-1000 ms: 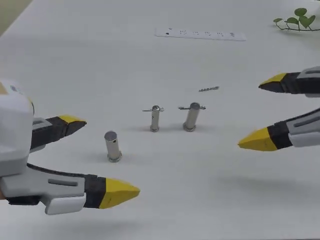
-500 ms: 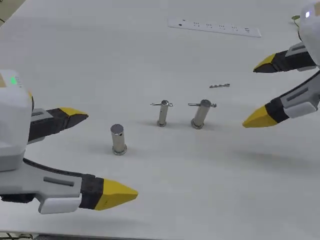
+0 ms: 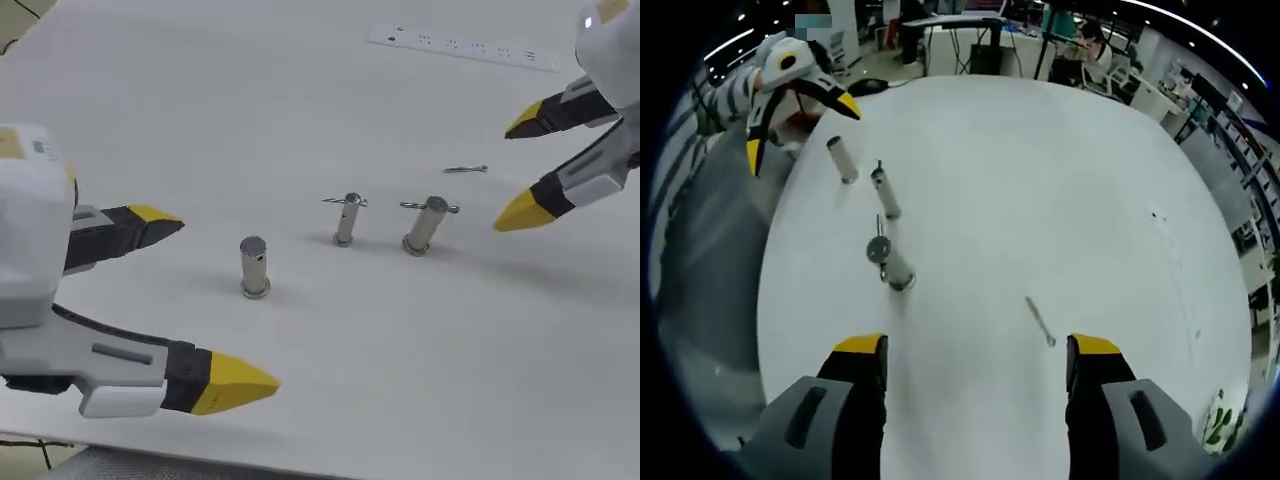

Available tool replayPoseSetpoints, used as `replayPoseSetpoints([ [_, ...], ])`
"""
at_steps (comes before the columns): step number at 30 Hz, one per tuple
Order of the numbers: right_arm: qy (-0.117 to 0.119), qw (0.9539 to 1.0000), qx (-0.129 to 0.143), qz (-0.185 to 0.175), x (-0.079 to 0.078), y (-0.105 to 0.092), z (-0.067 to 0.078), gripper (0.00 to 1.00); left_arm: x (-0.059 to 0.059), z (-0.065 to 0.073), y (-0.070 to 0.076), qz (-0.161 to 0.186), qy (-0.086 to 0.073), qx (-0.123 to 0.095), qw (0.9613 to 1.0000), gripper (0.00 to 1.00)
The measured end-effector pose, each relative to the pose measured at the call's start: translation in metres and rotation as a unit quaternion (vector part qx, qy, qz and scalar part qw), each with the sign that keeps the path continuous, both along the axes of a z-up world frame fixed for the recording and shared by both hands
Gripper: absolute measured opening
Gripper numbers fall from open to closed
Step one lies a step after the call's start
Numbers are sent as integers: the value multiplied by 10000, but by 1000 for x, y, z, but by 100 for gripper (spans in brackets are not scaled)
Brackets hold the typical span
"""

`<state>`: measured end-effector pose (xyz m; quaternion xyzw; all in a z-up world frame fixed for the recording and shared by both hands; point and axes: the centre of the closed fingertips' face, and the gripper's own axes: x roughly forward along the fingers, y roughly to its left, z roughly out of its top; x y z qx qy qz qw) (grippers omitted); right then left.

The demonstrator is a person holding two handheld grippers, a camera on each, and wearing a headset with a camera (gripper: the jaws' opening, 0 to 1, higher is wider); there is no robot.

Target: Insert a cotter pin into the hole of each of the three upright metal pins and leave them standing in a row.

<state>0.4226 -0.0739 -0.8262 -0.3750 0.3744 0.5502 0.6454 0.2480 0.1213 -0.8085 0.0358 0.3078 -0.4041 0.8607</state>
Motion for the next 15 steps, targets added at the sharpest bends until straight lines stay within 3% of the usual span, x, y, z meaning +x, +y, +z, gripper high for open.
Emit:
replayPoseSetpoints([
  [4, 87, 9999, -76, 80, 9, 3, -7, 71, -2, 2, -4, -18, -14, 15, 10000, 98],
  [11, 355, 9993, -90, 48, 16, 9, -21, 67, -1, 9, -11, 146, -89, -153, 9997, 96],
  [15, 399, 9990, -197, 37, 16, 9, -28, 67, -1, 7, -5, 140, -83, -138, 9998, 95],
])
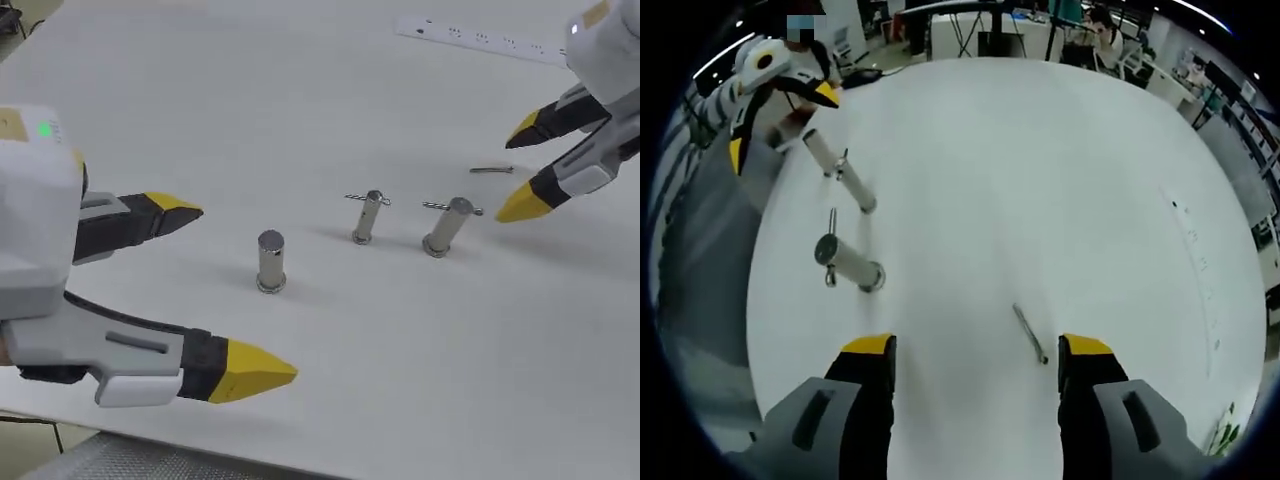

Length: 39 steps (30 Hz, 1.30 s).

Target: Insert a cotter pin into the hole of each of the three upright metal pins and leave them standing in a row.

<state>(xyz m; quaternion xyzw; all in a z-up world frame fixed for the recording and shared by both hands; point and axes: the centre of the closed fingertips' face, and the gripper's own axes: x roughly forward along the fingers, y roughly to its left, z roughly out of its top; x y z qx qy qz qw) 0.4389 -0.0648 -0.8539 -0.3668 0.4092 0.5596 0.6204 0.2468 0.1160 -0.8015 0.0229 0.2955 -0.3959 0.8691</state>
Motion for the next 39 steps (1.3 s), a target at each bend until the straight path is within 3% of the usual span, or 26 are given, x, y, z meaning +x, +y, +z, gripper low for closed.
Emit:
replayPoseSetpoints([
  [13, 248, 9993, -269, 29, 5, -4, -12, 51, -3, 3, -11, -42, -13, -78, 10000, 89],
  [24, 391, 9984, -415, 33, 5, -4, -17, 42, 4, 5, -4, 58, -65, -116, 9999, 86],
  [31, 354, 9981, -488, -99, 9, -7, -17, 28, 5, 1, 1, 31, -43, -20, 10000, 87],
  [39, 200, 9976, -523, -410, 15, -9, -17, 12, 4, 2, -4, 22, -32, -80, 10000, 86],
])
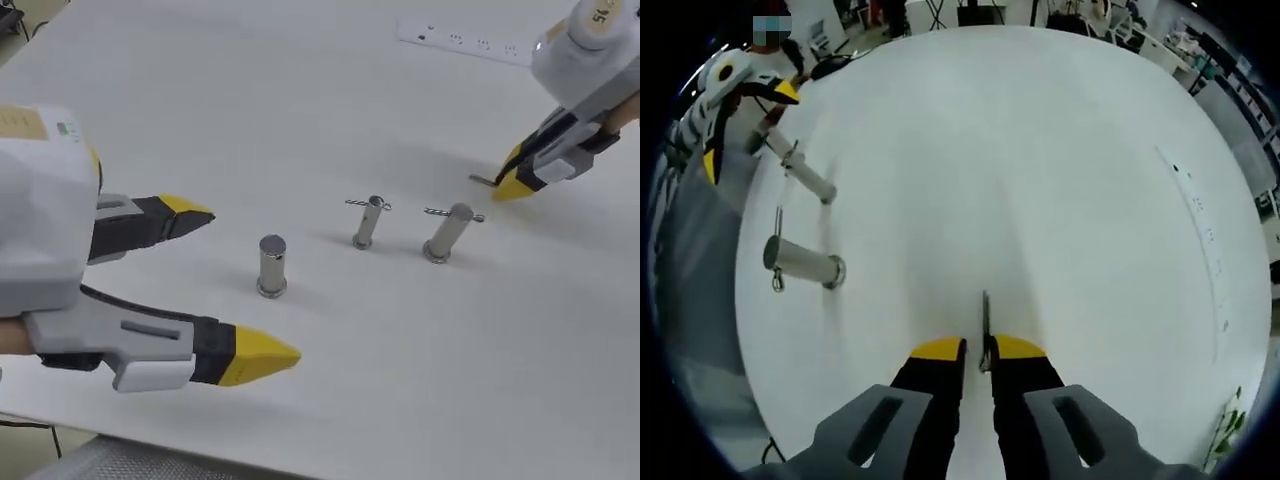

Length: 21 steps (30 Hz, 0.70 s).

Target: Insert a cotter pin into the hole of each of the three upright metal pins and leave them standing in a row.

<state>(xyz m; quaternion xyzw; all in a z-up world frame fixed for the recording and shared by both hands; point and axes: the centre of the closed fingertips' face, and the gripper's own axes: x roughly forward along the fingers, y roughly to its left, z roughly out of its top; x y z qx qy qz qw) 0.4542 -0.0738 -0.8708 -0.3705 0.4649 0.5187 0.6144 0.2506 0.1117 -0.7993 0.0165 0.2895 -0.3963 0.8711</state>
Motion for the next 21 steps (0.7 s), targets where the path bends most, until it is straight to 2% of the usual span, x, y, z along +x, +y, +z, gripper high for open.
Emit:
replayPoseSetpoints([
  [2, 30, 9998, 47, -183, 1, 0, 1, 11, 2, 4, -2, -24, -18, -80, 10000, 85],
  [6, 43, 9991, 149, -402, 1, 0, 1, 9, 6, 7, -1, -57, -86, -48, 9999, 84],
  [9, -59, 9992, 167, -346, 2, 0, 1, 6, 7, 8, -1, -83, -108, -41, 9999, 84],
  [13, -80, 9993, 177, -304, 0, 1, 2, 6, 3, 8, -4, -109, -97, 20, 9999, 84],
  [21, -349, 9994, -13, -12, -3, 3, 3, 4, -1, 5, 2, -26, -85, 60, 9999, 83],
])
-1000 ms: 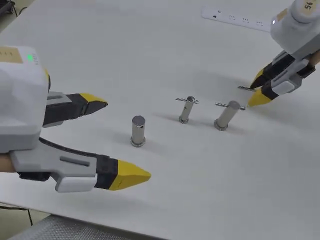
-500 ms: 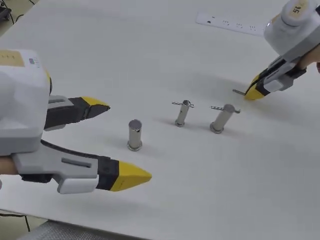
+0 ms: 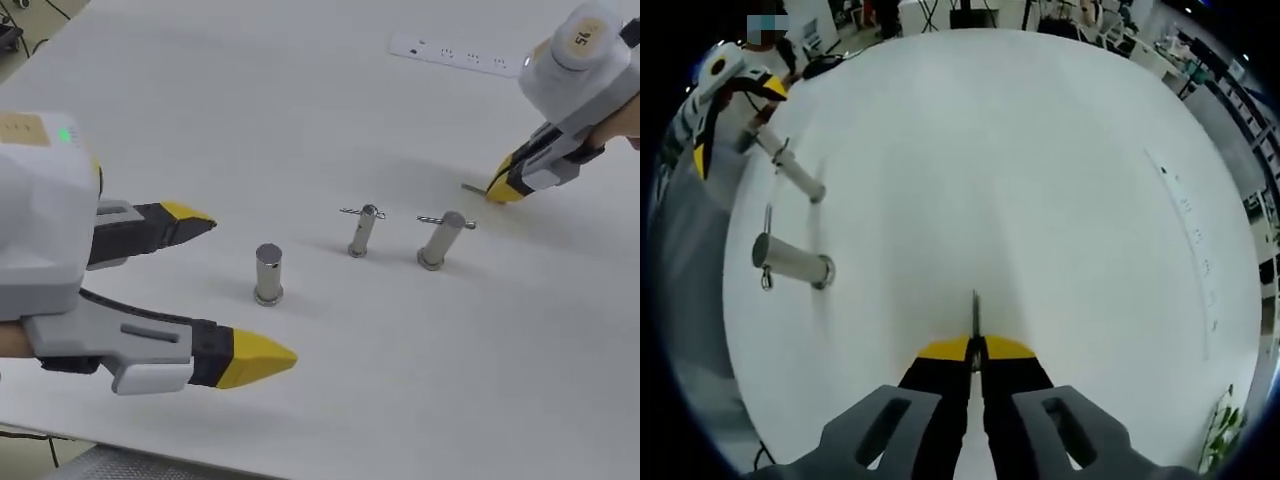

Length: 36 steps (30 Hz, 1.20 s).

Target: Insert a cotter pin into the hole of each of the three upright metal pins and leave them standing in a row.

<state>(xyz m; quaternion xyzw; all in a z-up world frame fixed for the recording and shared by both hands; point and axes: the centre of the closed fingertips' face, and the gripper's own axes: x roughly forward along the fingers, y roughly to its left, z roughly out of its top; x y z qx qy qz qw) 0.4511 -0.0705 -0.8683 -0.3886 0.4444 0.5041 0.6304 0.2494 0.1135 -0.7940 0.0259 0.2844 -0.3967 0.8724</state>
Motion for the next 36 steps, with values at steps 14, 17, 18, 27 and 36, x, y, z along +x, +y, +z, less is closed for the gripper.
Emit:
replayPoseSetpoints([
  [14, -413, 9985, -264, 260, -1, -6, 7, 3, 6, 4, 6, 45, -88, 24, 9999, 83],
  [17, -542, 9981, -191, 227, 1, -6, 14, 3, 5, 3, 6, 13, -91, 47, 9999, 83],
  [18, -553, 9981, -177, 226, 1, -7, 16, 3, 6, 3, 7, 5, -94, 57, 9999, 83],
  [27, -896, 9957, 70, 214, -2, -6, 35, 2, 11, 8, 7, -87, -229, 79, 9997, 82],
  [36, -1241, 9914, 296, 295, -12, -1, 55, 2, 17, 8, 11, -153, -279, 87, 9995, 81],
])
